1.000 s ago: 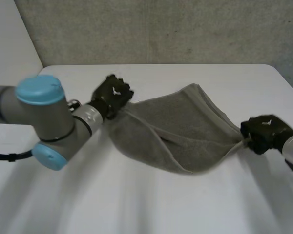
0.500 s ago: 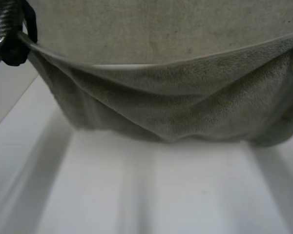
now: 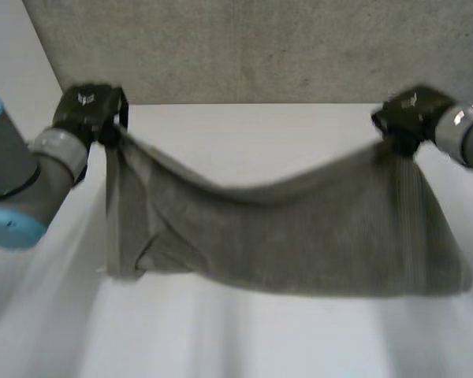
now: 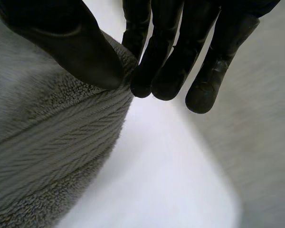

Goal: Fold the towel.

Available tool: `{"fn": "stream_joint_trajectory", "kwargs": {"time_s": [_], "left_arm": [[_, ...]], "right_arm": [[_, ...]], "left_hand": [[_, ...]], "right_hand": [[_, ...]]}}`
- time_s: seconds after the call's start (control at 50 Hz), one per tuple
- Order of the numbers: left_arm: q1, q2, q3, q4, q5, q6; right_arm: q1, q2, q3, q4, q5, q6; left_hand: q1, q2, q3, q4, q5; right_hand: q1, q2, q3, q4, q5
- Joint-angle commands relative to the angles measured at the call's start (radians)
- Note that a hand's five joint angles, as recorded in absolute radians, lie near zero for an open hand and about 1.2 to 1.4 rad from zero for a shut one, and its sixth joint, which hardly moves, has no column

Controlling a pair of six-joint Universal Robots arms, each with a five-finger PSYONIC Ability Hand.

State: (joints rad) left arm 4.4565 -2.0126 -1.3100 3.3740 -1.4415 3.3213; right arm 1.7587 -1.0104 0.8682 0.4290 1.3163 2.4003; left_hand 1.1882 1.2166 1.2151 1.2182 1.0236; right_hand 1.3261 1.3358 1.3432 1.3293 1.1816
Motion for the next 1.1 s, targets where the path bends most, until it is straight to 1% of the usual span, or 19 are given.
{"fn": "stream_joint_trajectory", "kwargs": {"time_s": [0.02, 0.04, 0.06, 0.14, 0.18, 0.2, 0.22, 0.24, 0.28, 0.36, 0.38, 0.5, 0.68, 0.72, 0.9, 0.94, 0.96, 1.0, 1.1], "left_arm": [[-0.017, -0.023, 0.255, 0.176, -0.114, -0.025], [-0.019, -0.006, 0.258, 0.268, -0.137, -0.043], [-0.016, 0.026, 0.253, 0.341, -0.152, -0.063], [-0.016, 0.074, 0.221, 0.387, -0.155, -0.095], [-0.005, 0.083, 0.198, 0.377, -0.152, -0.105], [0.000, 0.083, 0.175, 0.366, -0.149, -0.108], [0.001, 0.078, 0.148, 0.352, -0.149, -0.108], [0.001, 0.078, 0.147, 0.352, -0.149, -0.108], [0.004, 0.072, 0.060, 0.325, -0.143, -0.106], [0.006, 0.068, -0.064, 0.318, -0.112, -0.101], [0.007, 0.063, -0.128, 0.321, -0.084, -0.101], [0.030, -0.006, -0.322, 0.349, 0.001, -0.091], [0.083, -0.087, -0.387, 0.349, 0.003, -0.025], [0.093, -0.087, -0.388, 0.349, 0.000, 0.000], [0.124, -0.046, -0.393, 0.351, -0.008, -0.005], [0.130, -0.034, -0.399, 0.355, -0.010, -0.005], [0.130, -0.034, -0.399, 0.355, -0.010, -0.005], [0.141, -0.021, -0.406, 0.358, -0.010, -0.006], [0.153, -0.012, -0.413, 0.357, -0.010, -0.025]], "right_arm": [[0.036, -0.096, 0.025, -0.644, 0.052, 0.178], [0.041, -0.188, 0.091, -0.759, 0.054, 0.239], [0.036, -0.268, 0.147, -0.800, 0.046, 0.290], [0.024, -0.304, 0.187, -0.751, 0.017, 0.349], [0.002, -0.280, 0.196, -0.589, -0.037, 0.355], [0.002, -0.280, 0.196, -0.589, -0.037, 0.355], [0.002, -0.264, 0.202, -0.497, -0.064, 0.350], [0.002, -0.264, 0.202, -0.496, -0.065, 0.350], [-0.001, -0.232, 0.225, -0.347, -0.103, 0.324], [0.001, -0.211, 0.285, -0.266, -0.108, 0.257], [0.005, -0.203, 0.328, -0.256, -0.106, 0.220], [0.005, -0.151, 0.504, -0.286, -0.104, 0.135], [0.005, -0.011, 0.652, -0.401, -0.094, 0.129], [0.004, -0.005, 0.660, -0.412, -0.092, 0.131], [-0.010, -0.037, 0.687, -0.446, -0.078, 0.140], [-0.010, -0.054, 0.693, -0.443, -0.068, 0.140], [-0.010, -0.054, 0.693, -0.443, -0.068, 0.140], [-0.010, -0.059, 0.692, -0.443, -0.065, 0.140], [-0.036, -0.053, 0.693, -0.438, -0.068, 0.129]], "left_hand": [[0.208, 0.180, 0.181, 0.178, 0.198], [0.208, 0.180, 0.181, 0.178, 0.198], [0.208, 0.180, 0.181, 0.178, 0.198], [0.208, 0.180, 0.181, 0.178, 0.198], [0.208, 0.180, 0.181, 0.178, 0.198], [0.208, 0.180, 0.181, 0.178, 0.198], [0.208, 0.180, 0.181, 0.178, 0.198], [0.208, 0.180, 0.181, 0.178, 0.198], [0.208, 0.180, 0.181, 0.178, 0.198], [0.208, 0.180, 0.181, 0.178, 0.198], [0.208, 0.180, 0.181, 0.178, 0.198], [0.208, 0.180, 0.181, 0.178, 0.198], [0.208, 0.180, 0.181, 0.178, 0.198], [0.208, 0.180, 0.181, 0.178, 0.198], [0.208, 0.180, 0.181, 0.178, 0.198], [0.208, 0.180, 0.181, 0.178, 0.198], [0.208, 0.180, 0.181, 0.178, 0.198], [0.208, 0.180, 0.181, 0.178, 0.198], [0.208, 0.180, 0.181, 0.178, 0.198]], "right_hand": [[0.070, 0.060, 0.053, 0.067, 0.040], [0.070, 0.060, 0.053, 0.067, 0.040], [0.070, 0.060, 0.053, 0.067, 0.040], [0.070, 0.060, 0.053, 0.067, 0.040], [0.070, 0.060, 0.053, 0.067, 0.040], [0.070, 0.060, 0.053, 0.067, 0.040], [0.070, 0.060, 0.053, 0.067, 0.040], [0.070, 0.060, 0.053, 0.067, 0.040], [0.070, 0.060, 0.053, 0.067, 0.040], [0.070, 0.060, 0.053, 0.067, 0.040], [0.070, 0.060, 0.053, 0.067, 0.040], [0.070, 0.060, 0.053, 0.067, 0.040], [0.070, 0.060, 0.053, 0.067, 0.040], [0.070, 0.060, 0.053, 0.067, 0.040], [0.070, 0.060, 0.053, 0.067, 0.040], [-0.232, -0.242, -0.249, -0.235, -0.262], [-0.234, -0.244, -0.251, -0.237, -0.264], [-0.465, -0.475, -0.482, -0.469, -0.495], [-0.484, -0.493, -0.501, -0.487, -0.514]]}}
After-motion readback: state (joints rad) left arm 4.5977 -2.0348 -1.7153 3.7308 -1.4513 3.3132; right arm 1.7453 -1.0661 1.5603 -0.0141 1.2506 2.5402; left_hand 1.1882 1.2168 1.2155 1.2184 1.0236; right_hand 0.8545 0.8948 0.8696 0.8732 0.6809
